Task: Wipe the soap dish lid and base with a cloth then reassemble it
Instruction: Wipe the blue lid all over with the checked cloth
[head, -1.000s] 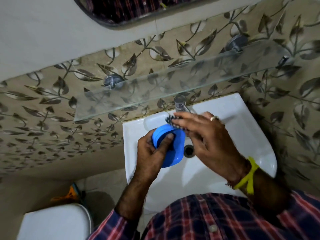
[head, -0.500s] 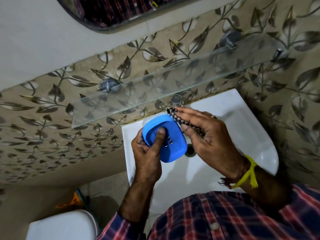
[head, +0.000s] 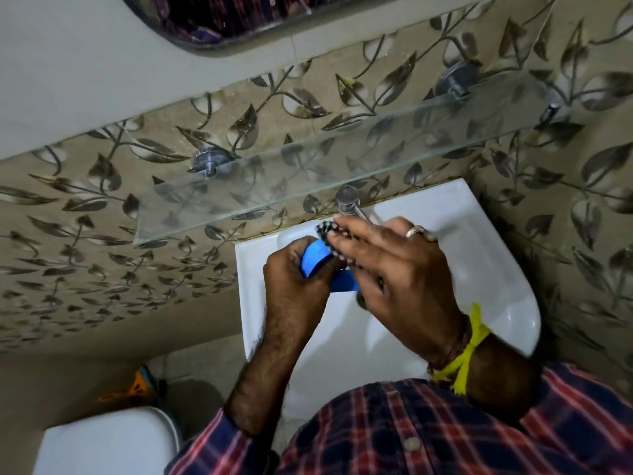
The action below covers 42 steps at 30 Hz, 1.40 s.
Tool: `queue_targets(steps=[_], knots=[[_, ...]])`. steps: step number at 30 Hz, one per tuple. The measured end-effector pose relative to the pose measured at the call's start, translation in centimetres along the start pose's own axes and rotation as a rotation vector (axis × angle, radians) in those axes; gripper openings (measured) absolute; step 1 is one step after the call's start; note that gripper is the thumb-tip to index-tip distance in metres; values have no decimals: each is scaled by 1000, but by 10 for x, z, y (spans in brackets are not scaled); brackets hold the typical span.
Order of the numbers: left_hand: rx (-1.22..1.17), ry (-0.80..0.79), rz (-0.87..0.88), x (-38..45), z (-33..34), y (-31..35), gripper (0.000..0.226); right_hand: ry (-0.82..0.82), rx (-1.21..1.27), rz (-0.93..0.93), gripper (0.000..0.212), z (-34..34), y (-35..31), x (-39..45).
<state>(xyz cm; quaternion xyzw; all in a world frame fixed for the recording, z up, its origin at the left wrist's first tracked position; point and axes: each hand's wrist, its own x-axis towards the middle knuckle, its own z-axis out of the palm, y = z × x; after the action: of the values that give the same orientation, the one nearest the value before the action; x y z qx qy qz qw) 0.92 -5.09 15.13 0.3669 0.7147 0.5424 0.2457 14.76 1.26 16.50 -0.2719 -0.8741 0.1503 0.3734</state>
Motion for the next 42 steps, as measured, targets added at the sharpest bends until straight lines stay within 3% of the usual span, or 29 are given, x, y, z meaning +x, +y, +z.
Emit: queue_targets(steps=[2,6,10,15,18,23,26,28,31,35,39,42], knots=[[19,16,48,-6,-3,-1,9,-25,-46,-63,36,-7,1,-6],[36,54,49,-9,1,-2,14,-82,27,39,39,-3,7,2],[21,62,105,-9,-4,-6,16,-75,4,-77,36,1,1,-8],[11,129,59,-12,3,-10,14,-69,-9,21,35,2,10,-4],[-92,123,67,-10,-4,-11,23,-67,-34,-106,37,3,-4,-16],[1,114,129,-14,-3,-7,17,-44,13,58,35,2,3,0],[3,84,178,-15,-10,-11,29,-88,-35,-46,33,0,-3,-2],[9,71,195,-18,-12,-13,27,-74,-38,-22,32,-4,3,-3],[-32,100,153,-17,-7,-14,23,-64,-4,52,30,-2,6,0],[-82,89,149,-14,-10,-14,33,-24,-113,-116,31,0,-2,-9],[-182,72,28,-16,-2,-12,34,60,-132,-72,33,0,9,-1],[-129,15,-7,-13,-2,-12,22,75,-195,-85,33,6,10,1]])
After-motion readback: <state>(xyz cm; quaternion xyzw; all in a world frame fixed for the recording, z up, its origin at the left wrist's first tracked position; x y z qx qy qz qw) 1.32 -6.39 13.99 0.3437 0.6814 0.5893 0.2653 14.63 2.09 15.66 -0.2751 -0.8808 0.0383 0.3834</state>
